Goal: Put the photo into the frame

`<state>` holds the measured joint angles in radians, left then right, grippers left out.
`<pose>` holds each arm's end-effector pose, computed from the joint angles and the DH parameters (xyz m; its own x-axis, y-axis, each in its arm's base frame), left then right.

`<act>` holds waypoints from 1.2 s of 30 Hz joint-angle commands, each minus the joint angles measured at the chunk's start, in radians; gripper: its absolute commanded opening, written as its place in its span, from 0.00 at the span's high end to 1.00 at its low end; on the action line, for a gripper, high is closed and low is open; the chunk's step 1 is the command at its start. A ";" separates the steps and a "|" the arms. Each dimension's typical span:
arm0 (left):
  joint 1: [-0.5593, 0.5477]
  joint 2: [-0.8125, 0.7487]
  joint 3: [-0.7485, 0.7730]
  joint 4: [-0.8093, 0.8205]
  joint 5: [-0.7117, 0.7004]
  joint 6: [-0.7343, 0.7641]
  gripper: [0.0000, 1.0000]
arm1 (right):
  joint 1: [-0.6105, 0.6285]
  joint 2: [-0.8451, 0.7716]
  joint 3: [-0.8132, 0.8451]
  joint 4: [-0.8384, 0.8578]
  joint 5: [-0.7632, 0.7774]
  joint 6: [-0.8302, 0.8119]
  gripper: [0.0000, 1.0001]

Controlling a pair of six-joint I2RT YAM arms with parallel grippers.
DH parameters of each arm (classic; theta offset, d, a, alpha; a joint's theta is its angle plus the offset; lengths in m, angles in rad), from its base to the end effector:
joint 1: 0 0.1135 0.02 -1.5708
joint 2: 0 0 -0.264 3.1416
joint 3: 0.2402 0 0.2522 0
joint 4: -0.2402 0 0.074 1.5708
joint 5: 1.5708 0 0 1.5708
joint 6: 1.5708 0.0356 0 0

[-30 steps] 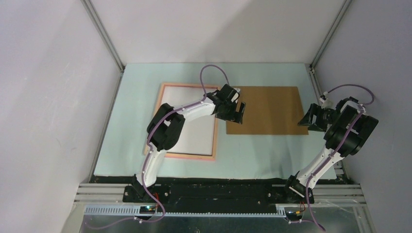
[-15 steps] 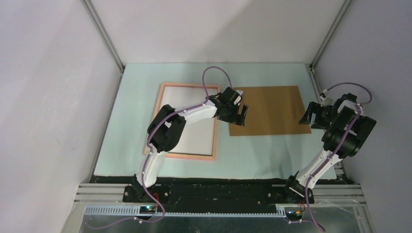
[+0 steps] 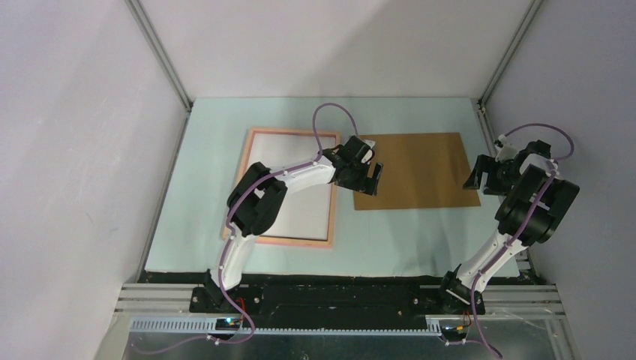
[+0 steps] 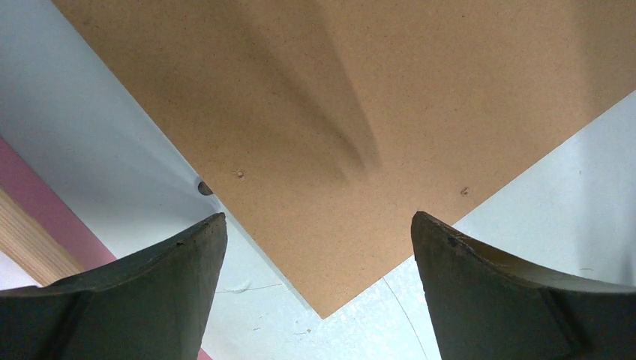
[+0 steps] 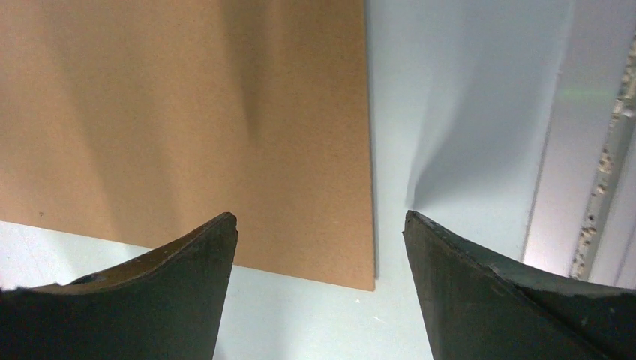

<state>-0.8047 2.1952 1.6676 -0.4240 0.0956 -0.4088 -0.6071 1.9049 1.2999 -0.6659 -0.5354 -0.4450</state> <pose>0.3301 -0.3480 0.1671 -0.8185 0.2800 -0.5017 0.4690 0.8299 -0.3020 0.3168 -0.1979 0.1730 -0.8662 0.1509 -0.4765 -0.0066 0.9498 0.3128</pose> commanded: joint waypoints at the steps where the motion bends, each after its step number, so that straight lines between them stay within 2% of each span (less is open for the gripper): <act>1: -0.003 -0.013 -0.004 -0.031 -0.008 0.004 0.02 | 0.029 0.031 0.027 -0.010 -0.034 0.013 0.15; 8: -0.008 0.001 0.012 -0.018 0.072 0.006 0.02 | 0.038 0.108 0.064 -0.116 -0.174 0.021 0.18; 15: -0.011 0.007 0.030 -0.011 0.126 0.022 0.02 | 0.026 0.131 0.175 -0.325 -0.389 -0.012 0.26; 28: -0.011 -0.014 0.046 -0.010 0.176 0.081 0.00 | 0.015 -0.001 0.328 -0.676 -0.607 -0.126 0.35; 36: -0.010 -0.034 0.059 -0.008 0.214 0.126 0.00 | 0.014 -0.036 0.436 -0.930 -0.734 -0.281 0.38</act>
<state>-0.7799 2.1921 1.6890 -0.5186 0.1425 -0.3122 -0.6315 1.9076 1.6878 -1.2797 -1.0294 -0.6617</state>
